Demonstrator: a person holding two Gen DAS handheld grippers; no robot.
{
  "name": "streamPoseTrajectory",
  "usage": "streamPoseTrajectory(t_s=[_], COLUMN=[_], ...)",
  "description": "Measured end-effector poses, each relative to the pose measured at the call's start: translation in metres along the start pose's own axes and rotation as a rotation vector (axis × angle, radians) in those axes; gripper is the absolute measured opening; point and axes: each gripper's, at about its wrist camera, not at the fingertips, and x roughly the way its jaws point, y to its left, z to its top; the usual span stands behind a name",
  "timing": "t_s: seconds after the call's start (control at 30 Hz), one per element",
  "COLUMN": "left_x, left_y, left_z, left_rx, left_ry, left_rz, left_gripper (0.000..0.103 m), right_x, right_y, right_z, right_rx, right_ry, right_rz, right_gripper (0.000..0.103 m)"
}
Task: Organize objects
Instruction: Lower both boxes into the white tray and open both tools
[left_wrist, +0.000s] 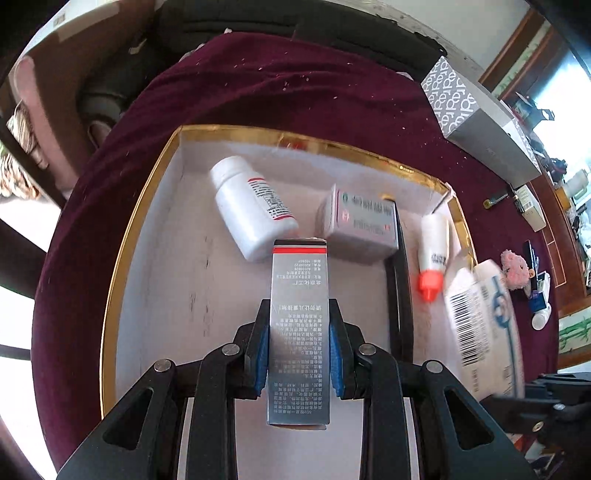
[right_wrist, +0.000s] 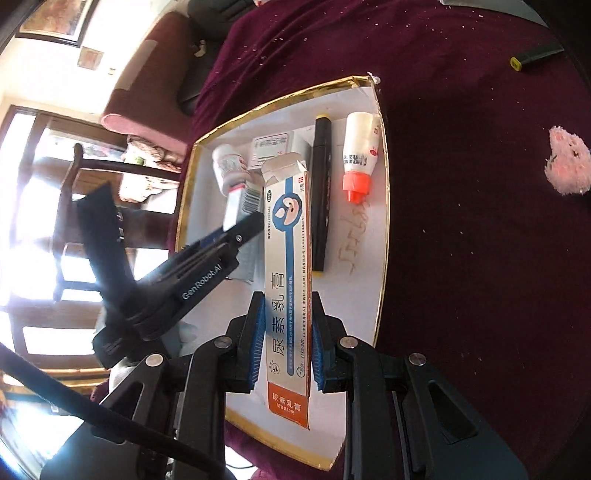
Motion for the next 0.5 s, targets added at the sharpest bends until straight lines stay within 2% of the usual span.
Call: streamPoseTrajectory(t_s=[0.07, 0.23, 0.5], left_x=[0.002, 0.001, -0.013], left_y=[0.000, 0.003, 0.018], left_z=[0.005, 0.008, -0.001], left_rx=[0.006, 0.022, -0.019], left_ry=[-0.010, -0.007, 0.055], left_rz=[0.000, -0.010, 0.021], left_gripper=[0.023, 0.023, 0.027], right_x=[0.006, 0.015, 0.034], right_y=[0.000, 0.001, 0.008], right_z=[0.002, 0.000, 0.007], right_rx=[0.003, 0.003, -0.008], right_ry=[0.003, 0.024, 0.058], right_rz=[-0.029, -0.036, -0.057], right_gripper=[0.020, 0.020, 0.020])
